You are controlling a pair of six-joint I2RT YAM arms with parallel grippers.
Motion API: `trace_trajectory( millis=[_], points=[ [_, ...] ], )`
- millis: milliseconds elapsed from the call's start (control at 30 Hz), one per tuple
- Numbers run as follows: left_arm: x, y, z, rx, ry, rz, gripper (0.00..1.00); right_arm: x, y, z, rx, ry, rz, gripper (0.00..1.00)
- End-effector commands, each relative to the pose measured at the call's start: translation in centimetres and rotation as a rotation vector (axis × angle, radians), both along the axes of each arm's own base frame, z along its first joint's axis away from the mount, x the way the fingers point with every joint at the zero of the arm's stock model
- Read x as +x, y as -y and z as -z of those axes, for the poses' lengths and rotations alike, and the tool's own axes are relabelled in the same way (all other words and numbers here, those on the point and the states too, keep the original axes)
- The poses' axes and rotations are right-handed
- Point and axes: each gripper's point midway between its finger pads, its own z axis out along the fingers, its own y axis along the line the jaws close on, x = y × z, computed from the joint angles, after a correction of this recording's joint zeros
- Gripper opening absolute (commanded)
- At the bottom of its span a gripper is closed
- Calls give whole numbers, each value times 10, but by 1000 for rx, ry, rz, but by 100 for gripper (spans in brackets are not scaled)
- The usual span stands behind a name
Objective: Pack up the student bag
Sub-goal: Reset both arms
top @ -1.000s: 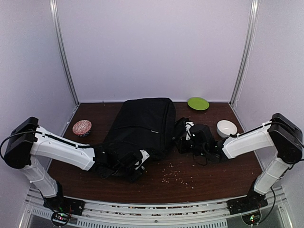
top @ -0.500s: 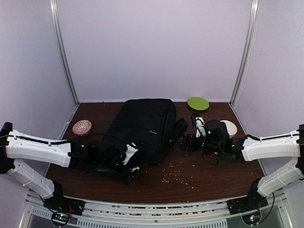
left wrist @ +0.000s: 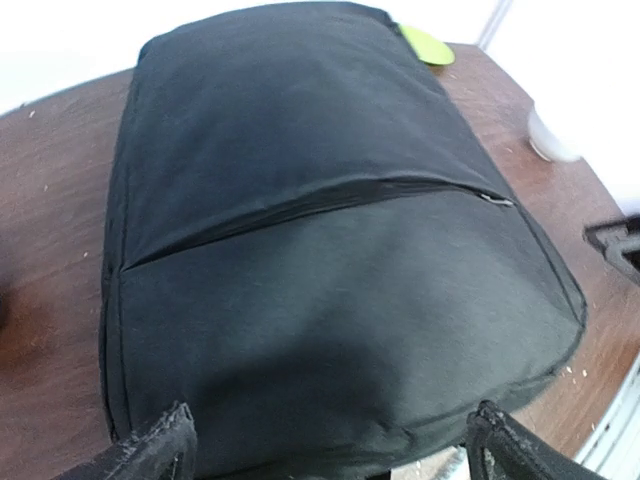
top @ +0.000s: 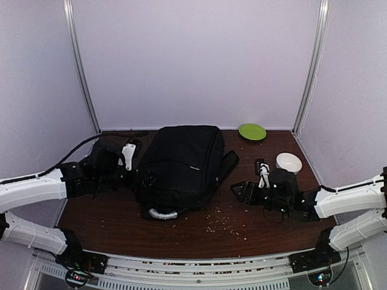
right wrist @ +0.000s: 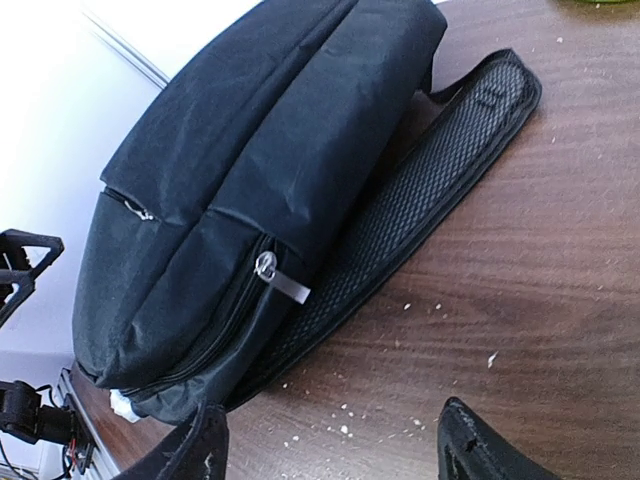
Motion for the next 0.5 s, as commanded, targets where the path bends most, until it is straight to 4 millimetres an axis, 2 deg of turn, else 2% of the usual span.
trace_trajectory(
  millis=[0,133,233,367,467],
  points=[
    [18,3,9,-108,-51,-89,93,0,-14,-12,89,16,15,71],
    [31,24,32,-110,-128,-58,77,-2,-22,-14,94,22,-13,70],
    [35,41,37,-142,-157,-18,68,-3,-23,-17,97,31,-19,70],
    [39,54,27,-183,-139,14,63,-4,-21,-20,86,48,-25,70],
    [42,45,9,-139,-73,9,70,-5,-16,-28,44,84,-30,70]
  ],
)
